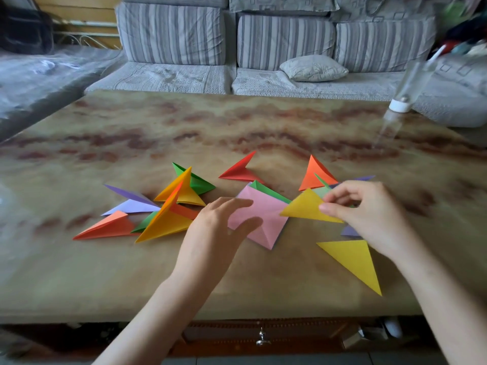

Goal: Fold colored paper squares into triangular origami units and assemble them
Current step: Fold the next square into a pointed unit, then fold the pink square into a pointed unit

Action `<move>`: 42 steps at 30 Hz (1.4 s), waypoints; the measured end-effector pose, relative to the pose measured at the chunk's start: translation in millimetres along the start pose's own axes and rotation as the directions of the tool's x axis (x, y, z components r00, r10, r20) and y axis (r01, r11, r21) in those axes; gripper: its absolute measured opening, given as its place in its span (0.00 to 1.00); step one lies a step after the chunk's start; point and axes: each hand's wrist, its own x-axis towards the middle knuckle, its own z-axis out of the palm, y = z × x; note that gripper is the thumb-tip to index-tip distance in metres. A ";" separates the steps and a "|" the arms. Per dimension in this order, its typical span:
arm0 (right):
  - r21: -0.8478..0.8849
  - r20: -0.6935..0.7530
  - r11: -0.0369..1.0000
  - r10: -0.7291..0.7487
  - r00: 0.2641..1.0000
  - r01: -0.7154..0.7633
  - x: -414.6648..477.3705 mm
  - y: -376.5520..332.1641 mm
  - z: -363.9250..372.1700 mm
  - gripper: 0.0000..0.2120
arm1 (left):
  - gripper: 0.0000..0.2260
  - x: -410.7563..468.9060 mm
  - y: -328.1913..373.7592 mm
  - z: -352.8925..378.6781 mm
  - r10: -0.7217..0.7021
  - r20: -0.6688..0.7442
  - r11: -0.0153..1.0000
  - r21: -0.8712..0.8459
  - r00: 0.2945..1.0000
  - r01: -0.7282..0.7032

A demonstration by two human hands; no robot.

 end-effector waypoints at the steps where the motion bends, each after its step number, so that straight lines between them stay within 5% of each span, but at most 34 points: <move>1: -0.043 -0.023 0.998 0.037 0.999 -0.038 1.0 6.2 -3.2 0.09 | 0.16 0.3 -3.0 1.3 0.021 -0.002 0.992 0.121 1.000 -0.021; 4: -0.163 -0.054 0.982 0.086 0.995 -0.094 1.5 16.7 -5.2 0.09 | 0.20 2.9 -6.0 5.0 0.005 0.028 0.960 0.280 1.000 -0.012; 12: -0.602 -0.107 0.797 -0.017 0.994 -0.051 0.7 19.8 7.7 0.13 | 0.23 6.7 -10.7 8.7 -0.040 0.061 0.927 0.375 0.997 0.015; 18: -0.601 -0.127 0.798 -0.049 0.991 -0.038 7.6 21.7 8.2 0.04 | 0.23 8.8 -11.1 6.6 -0.056 0.041 0.941 0.335 0.998 0.039; 22: -0.606 -0.112 0.794 -0.037 0.993 -0.039 11.3 20.4 4.7 0.07 | 0.23 7.7 -11.6 7.1 -0.042 0.019 0.954 0.298 0.999 0.035; 29: -0.748 -0.164 0.655 -0.032 0.986 -0.103 12.7 24.7 3.0 0.09 | 0.27 9.8 -14.9 5.2 -0.032 -0.027 0.979 0.202 0.999 0.036; 34: -0.725 -0.208 0.689 -0.207 0.956 -0.009 8.9 19.4 1.3 0.09 | 0.26 12.1 -13.0 3.5 -0.020 -0.066 0.996 0.088 0.998 0.025; 38: -0.681 -0.279 0.720 -0.426 0.860 0.136 5.2 5.3 3.2 0.06 | 0.17 14.8 -14.5 2.4 0.006 -0.094 0.999 0.033 0.996 -0.003; 42: -0.584 -0.210 0.747 -0.517 0.830 0.318 -0.6 -5.1 17.4 0.04 | 0.11 17.8 -14.9 1.9 0.001 -0.129 1.000 0.003 0.992 -0.001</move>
